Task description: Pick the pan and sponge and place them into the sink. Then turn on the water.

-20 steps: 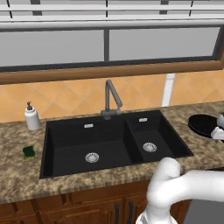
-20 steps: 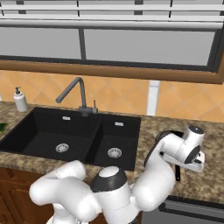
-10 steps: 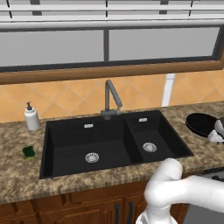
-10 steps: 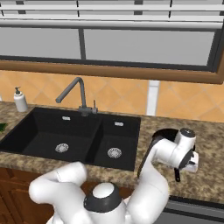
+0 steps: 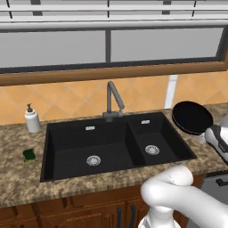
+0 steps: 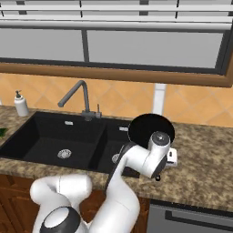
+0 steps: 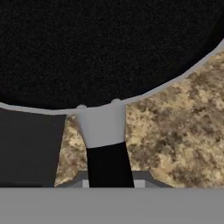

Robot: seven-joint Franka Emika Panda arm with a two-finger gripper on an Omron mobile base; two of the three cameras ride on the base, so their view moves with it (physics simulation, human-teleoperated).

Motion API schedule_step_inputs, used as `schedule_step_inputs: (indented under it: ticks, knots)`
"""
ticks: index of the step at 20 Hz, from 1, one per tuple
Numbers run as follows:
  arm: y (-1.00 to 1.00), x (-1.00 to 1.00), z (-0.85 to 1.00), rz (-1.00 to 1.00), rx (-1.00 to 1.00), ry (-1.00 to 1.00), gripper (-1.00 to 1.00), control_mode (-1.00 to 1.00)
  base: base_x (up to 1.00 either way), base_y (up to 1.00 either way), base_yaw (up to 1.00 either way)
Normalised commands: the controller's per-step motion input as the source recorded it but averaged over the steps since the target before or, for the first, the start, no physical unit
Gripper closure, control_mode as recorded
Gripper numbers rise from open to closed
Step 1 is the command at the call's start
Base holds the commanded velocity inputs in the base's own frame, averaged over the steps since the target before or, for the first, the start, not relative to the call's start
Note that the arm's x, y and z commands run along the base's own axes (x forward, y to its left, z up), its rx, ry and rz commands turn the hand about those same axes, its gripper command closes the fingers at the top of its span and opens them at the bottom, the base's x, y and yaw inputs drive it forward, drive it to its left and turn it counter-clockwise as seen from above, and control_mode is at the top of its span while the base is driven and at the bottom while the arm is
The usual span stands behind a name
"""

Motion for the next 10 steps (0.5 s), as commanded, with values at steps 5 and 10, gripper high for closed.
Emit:
schedule_step_inputs:
  ticks: [5, 10]
  knots:
    - [1.00, -0.08, 0.98, 0.41, -0.22, 0.01, 1.00, -1.00, 0.00, 0.00, 0.00]
    - [1.00, 0.00, 0.83, 0.52, -0.19, 0.07, 1.00, -1.00, 0.00, 0.00, 0.00]
